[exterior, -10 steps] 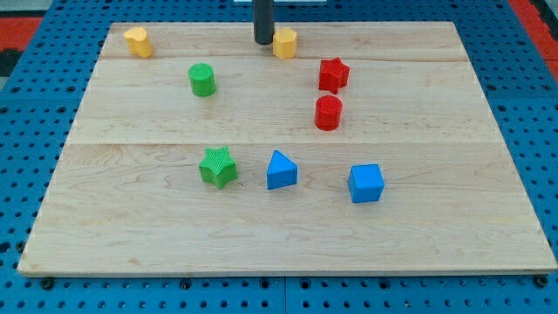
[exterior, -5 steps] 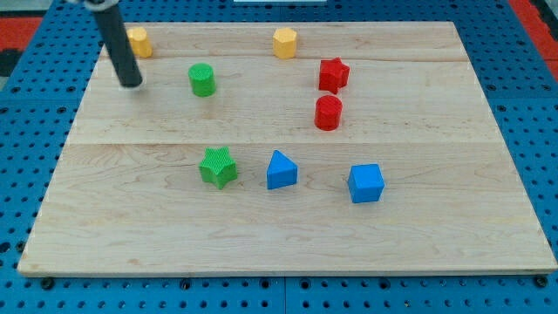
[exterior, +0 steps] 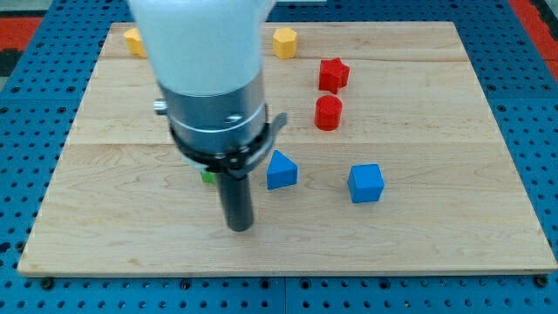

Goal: Slide the blue cube towards the red circle

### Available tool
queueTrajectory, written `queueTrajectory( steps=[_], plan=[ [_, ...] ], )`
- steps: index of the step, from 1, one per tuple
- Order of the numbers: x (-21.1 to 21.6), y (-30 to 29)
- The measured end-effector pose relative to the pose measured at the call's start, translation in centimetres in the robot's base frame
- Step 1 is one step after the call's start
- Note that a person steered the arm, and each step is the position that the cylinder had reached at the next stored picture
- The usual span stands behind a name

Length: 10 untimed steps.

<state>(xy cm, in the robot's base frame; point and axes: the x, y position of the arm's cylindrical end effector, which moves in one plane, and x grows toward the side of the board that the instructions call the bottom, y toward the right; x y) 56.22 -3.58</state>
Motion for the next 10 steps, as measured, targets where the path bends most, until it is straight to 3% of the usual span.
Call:
queueTrajectory(
  steps=[3, 4, 5, 7, 8, 9, 10],
  plan=[
    [-5.8, 18.6],
    [-7.1, 20.4],
    [-6.9, 18.0],
    [-11.6, 20.5],
    [-9.8, 20.7],
    [-7.4, 24.5],
    [-9.1, 27.6]
  ],
)
